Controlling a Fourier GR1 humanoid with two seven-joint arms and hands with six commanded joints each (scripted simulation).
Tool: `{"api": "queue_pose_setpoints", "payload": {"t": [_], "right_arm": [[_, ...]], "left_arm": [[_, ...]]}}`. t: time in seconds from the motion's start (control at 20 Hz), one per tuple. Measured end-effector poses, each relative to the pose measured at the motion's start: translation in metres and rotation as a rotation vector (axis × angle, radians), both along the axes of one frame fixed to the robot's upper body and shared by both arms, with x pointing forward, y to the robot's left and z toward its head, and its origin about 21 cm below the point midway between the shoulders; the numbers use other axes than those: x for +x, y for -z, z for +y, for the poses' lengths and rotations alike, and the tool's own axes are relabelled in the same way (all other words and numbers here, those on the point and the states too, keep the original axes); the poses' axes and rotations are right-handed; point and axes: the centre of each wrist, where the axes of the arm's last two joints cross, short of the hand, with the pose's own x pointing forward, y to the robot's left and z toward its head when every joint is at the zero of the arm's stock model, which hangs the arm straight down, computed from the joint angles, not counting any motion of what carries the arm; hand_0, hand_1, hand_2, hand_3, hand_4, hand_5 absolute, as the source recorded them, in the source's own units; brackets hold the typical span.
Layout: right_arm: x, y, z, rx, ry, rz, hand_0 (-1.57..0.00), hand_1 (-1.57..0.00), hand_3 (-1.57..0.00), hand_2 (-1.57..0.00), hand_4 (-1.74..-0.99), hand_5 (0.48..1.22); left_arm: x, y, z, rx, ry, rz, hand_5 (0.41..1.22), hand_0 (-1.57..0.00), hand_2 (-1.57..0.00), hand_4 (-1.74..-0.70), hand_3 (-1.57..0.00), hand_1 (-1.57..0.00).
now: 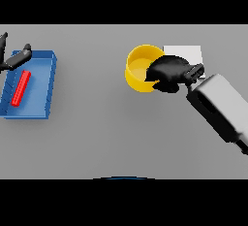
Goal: Pick up the red beaker and tilt it to pour out 1 green nut into yellow bowl. Pick up the yellow bowl and place it on the metallic measuring scale.
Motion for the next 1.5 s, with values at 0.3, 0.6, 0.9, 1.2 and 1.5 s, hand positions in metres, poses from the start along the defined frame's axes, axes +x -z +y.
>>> {"api": "queue_pose_setpoints", "payload": {"t": [0.3, 0.6, 0.9, 1.2, 1.5], "right_arm": [[0.026, -0.017, -0.033, -0.006, 0.112, -0.083, -1.57, -1.57, -1.24, -1.57, -1.720, 1.221], [0.053, -0.006, -0.074, 0.015, 0.271, -0.077, -1.57, -1.57, -1.18, -1.57, -1.720, 1.221], [0.070, 0.017, -0.097, 0.008, 0.370, -0.071, -1.57, -1.57, -1.25, -1.57, -1.722, 1.221], [0.079, 0.046, -0.103, 0.005, 0.415, -0.058, -1.57, -1.55, -1.46, -1.57, -1.726, 1.221], [0.083, 0.062, -0.109, 0.008, 0.443, -0.048, -1.55, -1.42, -1.48, -1.57, -1.721, 1.221]], "left_arm": [[-0.004, -0.001, -0.003, 0.006, -0.007, 0.004, 0.735, 0.00, 0.00, -0.80, 0.00, 0.00], [-0.007, -0.008, -0.009, 0.004, -0.027, 0.017, 0.769, 0.00, 0.00, -0.83, 0.00, 0.00], [-0.008, -0.005, -0.006, 0.009, -0.032, 0.024, 0.759, 0.00, 0.00, -0.82, 0.00, 0.00], [-0.008, -0.005, -0.004, 0.019, -0.039, 0.032, 0.737, 0.00, 0.00, -0.80, 0.00, 0.00], [-0.005, -0.005, -0.006, 0.009, -0.039, 0.021, 0.734, 0.00, 0.00, -0.81, 0.00, 0.00]]}}
